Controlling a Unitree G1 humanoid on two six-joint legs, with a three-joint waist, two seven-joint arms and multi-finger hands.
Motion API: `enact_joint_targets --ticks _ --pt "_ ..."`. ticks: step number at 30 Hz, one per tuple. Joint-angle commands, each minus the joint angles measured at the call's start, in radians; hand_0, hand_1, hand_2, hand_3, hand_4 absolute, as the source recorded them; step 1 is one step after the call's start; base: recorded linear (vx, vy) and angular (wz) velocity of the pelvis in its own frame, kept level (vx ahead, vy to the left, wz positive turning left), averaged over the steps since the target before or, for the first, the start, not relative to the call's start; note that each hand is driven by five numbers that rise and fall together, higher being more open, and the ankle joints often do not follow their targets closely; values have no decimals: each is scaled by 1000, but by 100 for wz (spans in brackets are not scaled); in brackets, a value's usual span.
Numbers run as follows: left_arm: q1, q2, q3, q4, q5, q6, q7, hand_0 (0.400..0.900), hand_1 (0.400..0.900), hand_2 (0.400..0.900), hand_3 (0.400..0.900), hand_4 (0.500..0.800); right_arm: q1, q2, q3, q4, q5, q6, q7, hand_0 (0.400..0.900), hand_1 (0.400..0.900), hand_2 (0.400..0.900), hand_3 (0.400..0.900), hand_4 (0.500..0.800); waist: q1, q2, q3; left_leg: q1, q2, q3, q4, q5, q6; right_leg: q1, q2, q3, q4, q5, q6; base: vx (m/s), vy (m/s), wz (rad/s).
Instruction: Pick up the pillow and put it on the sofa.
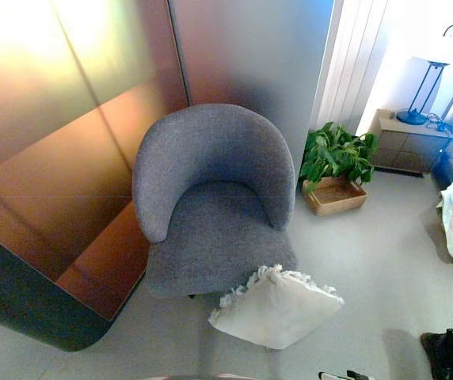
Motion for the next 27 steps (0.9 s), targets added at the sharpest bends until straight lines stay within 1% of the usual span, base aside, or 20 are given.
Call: enact_joint_targets --ticks 1,2,5,7,9,13,17,21,24,27 --pt "-119 -6 22 30 -64 -37 -9 900 900 900 900 800 -90 1 3 20 -17 -8 -38 900 900 900 900 800 10 -47 44 74 -55 -14 4 -124 46 24 30 -11 1 -7 18 0 0 0" --pt "-119 -2 25 26 -66 -41 -15 900 900 900 900 800 -92 -1 2 18 -20 -6 -38 900 900 900 900 800 11 -47 45 73 -55 -14 4 -124 46 24 30 -12 1 -7 18 0 0 0" --pt "-116 3 20 18 -68 -35 -50 900 900 900 900 800 -93 -8 4 14 -65 -8 -53 900 900 900 900 800 12 -45 51 72 -55 -12 4 -123 47 24 30 -14 1 -6 18 0 0 0" --pt "-114 8 17 11 -77 -36 -38 900 900 900 900 800 -95 -16 14 7 -126 -10 -69 900 900 900 900 800 14 -44 55 69 -55 -12 4 -121 47 21 29 -15 1 -4 19 0 0 0" --pt "-115 17 18 6 -68 -29 -43 900 900 900 900 800 -104 -31 30 -8 -181 -5 -105 900 900 900 900 800 17 -46 60 64 -54 -13 4 -118 46 17 27 -19 1 -2 20 5 -34 3" --pt "-110 42 3 1 -63 -28 -39 900 900 900 900 800 -129 -74 84 -44 -389 6 -201 900 900 900 900 800 29 -45 77 45 -53 -17 4 -111 44 -1 22 -27 1 5 25 5 -61 5" --pt "-111 63 -18 -9 -79 -28 -29 900 900 900 900 800 -175 -115 157 -104 -519 37 -292 900 900 900 900 800 44 -45 101 -5 -49 -20 4 -97 43 -49 12 -31 1 17 29 -47 -82 5" --pt "-152 68 -42 -10 -96 -30 -16 900 900 900 900 800 -256 -153 195 -120 -533 53 -325 900 900 900 900 800 58 -35 150 -84 -48 -34 4 -74 40 -119 7 -44 1 32 30 -167 -80 11" --pt "-174 65 -49 -9 -101 -31 0 900 900 900 900 800 -292 -168 207 -118 -530 42 -335 900 900 900 900 800 65 -27 179 -127 -52 -51 4 -60 40 -153 5 -55 1 38 28 -85 -73 14" --pt "-197 67 -57 -14 -106 -19 14 900 900 900 900 800 -333 -193 217 -129 -503 35 -333 900 900 900 900 800 70 -16 216 -170 -57 -69 4 -47 43 -193 5 -63 16 38 21 -84 -56 14"
